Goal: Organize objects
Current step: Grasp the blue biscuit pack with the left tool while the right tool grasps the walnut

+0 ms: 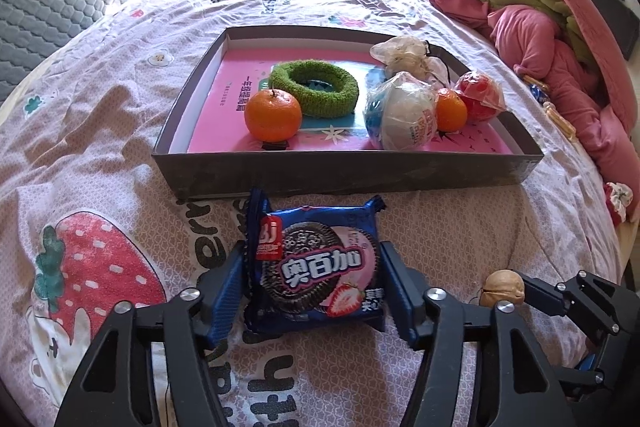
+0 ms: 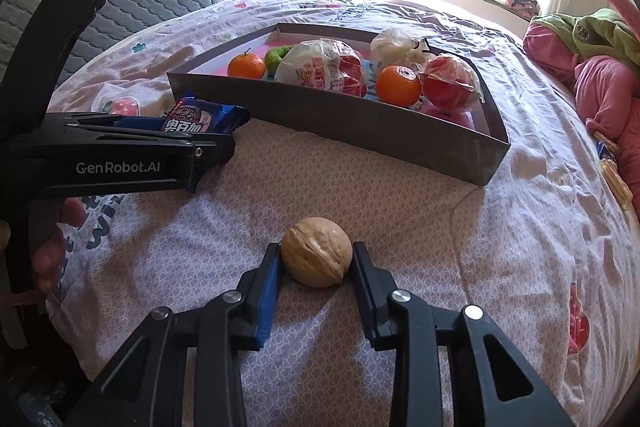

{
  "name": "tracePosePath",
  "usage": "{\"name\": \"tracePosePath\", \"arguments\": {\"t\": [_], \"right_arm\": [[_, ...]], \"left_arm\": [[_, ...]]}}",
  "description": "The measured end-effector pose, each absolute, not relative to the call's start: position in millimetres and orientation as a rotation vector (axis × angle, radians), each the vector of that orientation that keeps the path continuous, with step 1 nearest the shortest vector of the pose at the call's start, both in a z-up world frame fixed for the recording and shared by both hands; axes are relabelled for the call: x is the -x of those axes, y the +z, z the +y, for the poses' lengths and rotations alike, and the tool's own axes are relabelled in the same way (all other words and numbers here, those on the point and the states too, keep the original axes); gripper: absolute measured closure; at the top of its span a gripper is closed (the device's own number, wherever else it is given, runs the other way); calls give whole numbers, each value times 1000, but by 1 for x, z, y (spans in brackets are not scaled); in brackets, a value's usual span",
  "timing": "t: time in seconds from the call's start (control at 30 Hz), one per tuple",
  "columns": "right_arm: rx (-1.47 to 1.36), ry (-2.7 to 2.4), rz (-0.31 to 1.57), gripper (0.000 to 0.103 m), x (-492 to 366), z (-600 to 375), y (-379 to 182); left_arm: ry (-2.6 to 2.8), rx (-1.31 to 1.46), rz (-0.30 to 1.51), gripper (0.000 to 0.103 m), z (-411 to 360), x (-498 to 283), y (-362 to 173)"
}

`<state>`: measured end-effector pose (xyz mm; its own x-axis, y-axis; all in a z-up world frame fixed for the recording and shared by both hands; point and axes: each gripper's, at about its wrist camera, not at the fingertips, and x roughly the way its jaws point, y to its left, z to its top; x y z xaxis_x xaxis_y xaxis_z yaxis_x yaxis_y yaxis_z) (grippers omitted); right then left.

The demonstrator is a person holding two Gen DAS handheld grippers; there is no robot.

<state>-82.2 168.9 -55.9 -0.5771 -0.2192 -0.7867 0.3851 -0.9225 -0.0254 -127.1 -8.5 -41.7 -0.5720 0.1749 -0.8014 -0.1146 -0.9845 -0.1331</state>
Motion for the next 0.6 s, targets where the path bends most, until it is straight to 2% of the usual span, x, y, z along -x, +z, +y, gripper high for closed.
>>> {"name": "tracePosePath", "arguments": {"t": [0.17, 0.6], "right_arm": [[-1203, -2512, 264, 68, 83, 170, -55], [-1178, -2535, 192, 68, 85, 177, -49]], "left_arm": [[2651, 1352, -91, 45, -8, 125, -40], [2652, 1317, -111, 46, -12, 114, -31]]}}
